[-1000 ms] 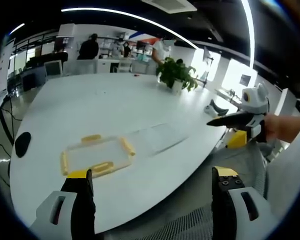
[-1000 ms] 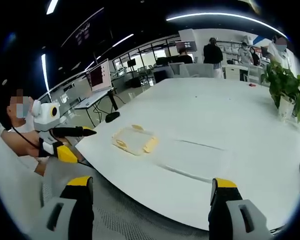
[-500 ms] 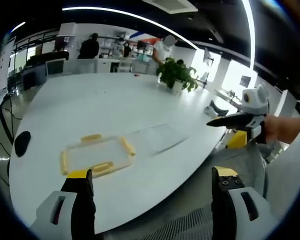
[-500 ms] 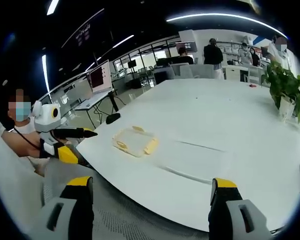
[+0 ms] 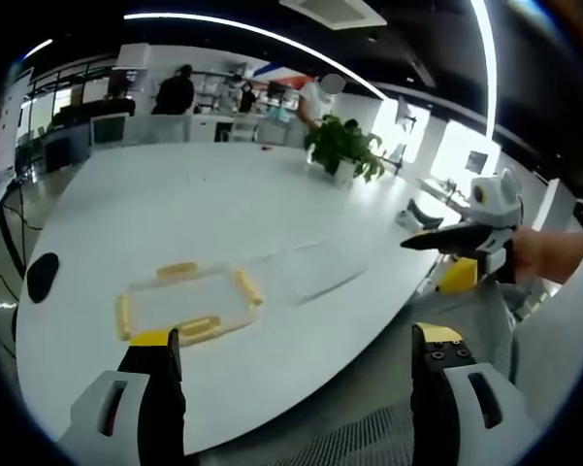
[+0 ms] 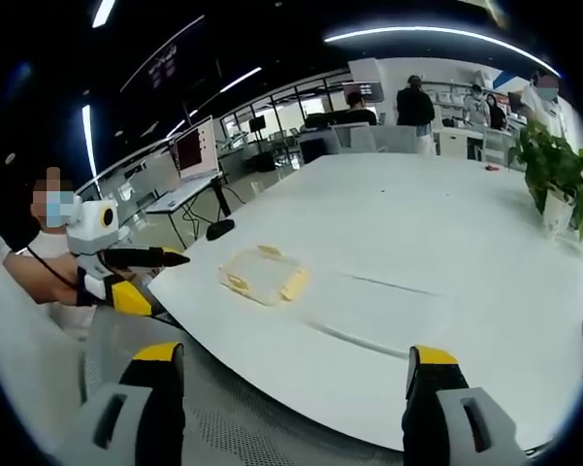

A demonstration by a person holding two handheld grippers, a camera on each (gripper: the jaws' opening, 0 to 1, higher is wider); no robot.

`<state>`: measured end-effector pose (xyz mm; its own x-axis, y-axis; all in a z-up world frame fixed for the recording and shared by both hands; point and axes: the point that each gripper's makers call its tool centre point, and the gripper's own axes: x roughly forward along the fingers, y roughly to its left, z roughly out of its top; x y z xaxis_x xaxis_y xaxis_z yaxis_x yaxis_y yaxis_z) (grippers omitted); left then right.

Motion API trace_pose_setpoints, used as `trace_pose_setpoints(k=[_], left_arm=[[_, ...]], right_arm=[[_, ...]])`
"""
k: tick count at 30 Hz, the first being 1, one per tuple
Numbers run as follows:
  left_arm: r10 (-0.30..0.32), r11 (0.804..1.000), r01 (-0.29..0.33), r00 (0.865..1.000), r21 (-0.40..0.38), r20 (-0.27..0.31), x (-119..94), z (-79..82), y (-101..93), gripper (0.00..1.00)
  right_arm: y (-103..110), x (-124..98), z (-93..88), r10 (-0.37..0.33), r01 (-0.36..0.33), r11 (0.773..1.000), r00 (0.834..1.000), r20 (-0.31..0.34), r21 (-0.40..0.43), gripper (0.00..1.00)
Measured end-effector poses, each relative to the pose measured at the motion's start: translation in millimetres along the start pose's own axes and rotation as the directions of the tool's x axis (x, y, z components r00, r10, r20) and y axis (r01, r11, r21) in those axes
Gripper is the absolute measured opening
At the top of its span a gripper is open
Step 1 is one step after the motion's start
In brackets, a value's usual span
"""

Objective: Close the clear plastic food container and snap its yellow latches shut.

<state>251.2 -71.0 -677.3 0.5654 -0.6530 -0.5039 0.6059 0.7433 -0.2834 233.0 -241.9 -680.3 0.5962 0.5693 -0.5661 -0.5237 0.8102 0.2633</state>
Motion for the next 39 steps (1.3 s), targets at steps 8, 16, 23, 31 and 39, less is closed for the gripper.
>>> trace_pose_setpoints(k=[8, 16, 23, 31, 39], left_arm=[[-0.005, 1.0, 0.005, 1.0, -0.01, 0.011, -0.6, 3.5, 1.1, 0.98], [-0.007, 1.0, 0.006, 1.0, 0.012, 0.021, -0.5, 18.0, 10.9, 0.99], [-0.026, 0.999, 0.026, 1.0, 0.044, 0.007, -0.3, 22.8, 16.4, 0.96], [-0.053, 0.996, 0.053, 0.999, 0.077, 0.0, -2.9, 30.4, 26.0, 0.94], [-0.069, 0.989, 0.071, 0.997, 0.128, -0.02, -5.1, 36.1, 38.6, 0.93]], right_arm=[[-3.9, -0.1, 3.6, -0.019, 0.019, 1.0, 1.0, 0.01, -0.005, 0.99], [0.2, 3.1, 12.1, -0.004, 0.004, 1.0, 1.0, 0.014, -0.031, 0.99], [3.3, 7.8, 24.0, 0.003, -0.001, 0.996, 1.0, 0.022, -0.093, 0.98], [14.4, 19.4, 34.4, 0.045, -0.041, 0.99, 0.999, 0.026, -0.132, 0.95], [23.7, 32.9, 40.5, 0.094, -0.093, 0.98, 0.996, -0.004, -0.178, 0.92]])
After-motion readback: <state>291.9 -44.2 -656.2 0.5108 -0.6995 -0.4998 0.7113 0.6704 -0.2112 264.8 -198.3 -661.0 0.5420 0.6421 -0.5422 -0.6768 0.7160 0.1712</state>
